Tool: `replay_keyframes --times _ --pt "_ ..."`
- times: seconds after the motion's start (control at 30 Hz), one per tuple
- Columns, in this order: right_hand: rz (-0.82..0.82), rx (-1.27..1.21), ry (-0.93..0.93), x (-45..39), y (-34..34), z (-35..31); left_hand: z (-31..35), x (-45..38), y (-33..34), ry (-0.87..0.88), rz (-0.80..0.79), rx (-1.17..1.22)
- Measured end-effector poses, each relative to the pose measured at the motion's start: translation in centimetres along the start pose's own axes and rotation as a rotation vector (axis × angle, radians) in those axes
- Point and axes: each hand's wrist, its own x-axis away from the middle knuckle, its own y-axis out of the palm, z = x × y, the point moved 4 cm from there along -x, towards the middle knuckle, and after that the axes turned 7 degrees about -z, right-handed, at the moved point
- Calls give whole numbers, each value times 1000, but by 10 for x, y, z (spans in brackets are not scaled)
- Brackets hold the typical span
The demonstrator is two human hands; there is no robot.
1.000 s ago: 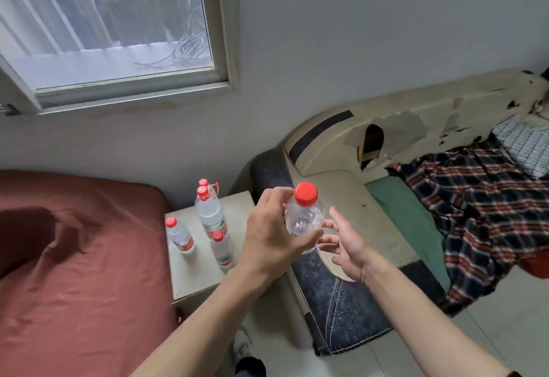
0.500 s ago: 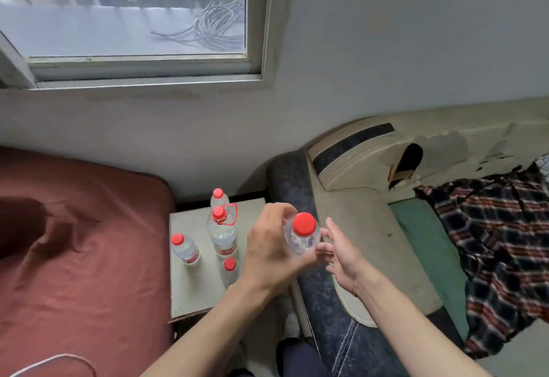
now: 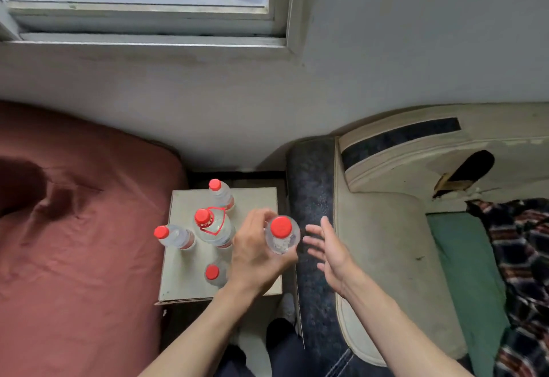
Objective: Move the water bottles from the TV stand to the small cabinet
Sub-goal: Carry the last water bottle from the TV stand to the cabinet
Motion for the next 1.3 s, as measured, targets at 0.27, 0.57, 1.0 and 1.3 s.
replay_keyframes --times 0.27,0.57,1.0,1.3 --pt "68 207 -57 -40 -32 0 -61 -24 49 -171 49 -25" --pt "49 308 -116 -85 -31 3 -133 -44 90 -267 44 -68" --pt "70 367 -89 -119 -28 33 -190 -51 121 -368 -6 -101" --pt "44 407 -72 -103 -12 29 -191 -41 118 -390 -64 -103"
